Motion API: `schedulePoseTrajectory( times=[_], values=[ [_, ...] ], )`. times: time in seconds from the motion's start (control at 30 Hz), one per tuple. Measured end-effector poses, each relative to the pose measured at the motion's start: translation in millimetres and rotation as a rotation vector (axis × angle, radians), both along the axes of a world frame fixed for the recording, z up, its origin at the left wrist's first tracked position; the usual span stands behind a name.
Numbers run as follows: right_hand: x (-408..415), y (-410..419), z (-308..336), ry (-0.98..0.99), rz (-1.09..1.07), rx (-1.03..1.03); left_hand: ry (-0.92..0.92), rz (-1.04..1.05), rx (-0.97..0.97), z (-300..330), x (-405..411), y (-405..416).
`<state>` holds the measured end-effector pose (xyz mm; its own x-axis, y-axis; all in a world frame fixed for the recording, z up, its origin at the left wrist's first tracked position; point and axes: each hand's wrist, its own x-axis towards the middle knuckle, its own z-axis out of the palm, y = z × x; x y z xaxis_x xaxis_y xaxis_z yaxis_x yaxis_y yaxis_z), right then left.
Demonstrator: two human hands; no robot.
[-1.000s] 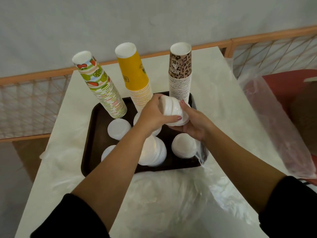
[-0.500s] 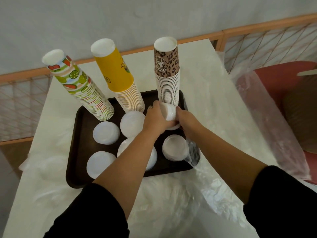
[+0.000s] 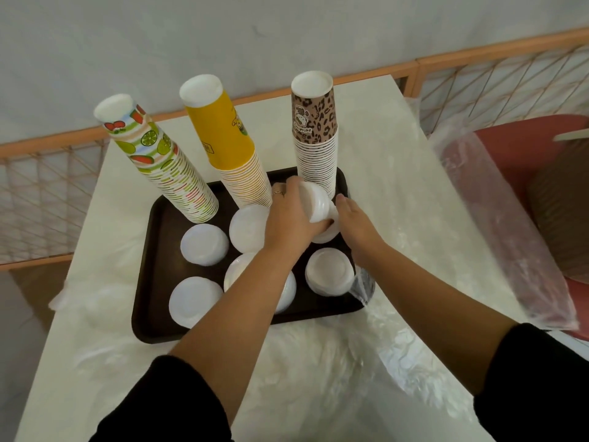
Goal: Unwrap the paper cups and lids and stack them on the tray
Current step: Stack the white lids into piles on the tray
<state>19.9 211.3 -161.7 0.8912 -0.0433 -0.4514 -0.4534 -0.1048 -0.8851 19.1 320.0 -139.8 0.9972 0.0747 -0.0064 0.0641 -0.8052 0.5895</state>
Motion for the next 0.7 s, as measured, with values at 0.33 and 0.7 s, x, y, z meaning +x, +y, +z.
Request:
schedulePoseTrajectory(
  times=[0.33,0.7],
  values=[
    [-27,-12,11,0.041,0.066,-0.075,0.182,-0.211,0.306,-25,-56,-16],
    [-67,-10,10,-0.205,0.057,-0.201,0.150,-0.231,0.135,-13,-81,-7]
  ],
)
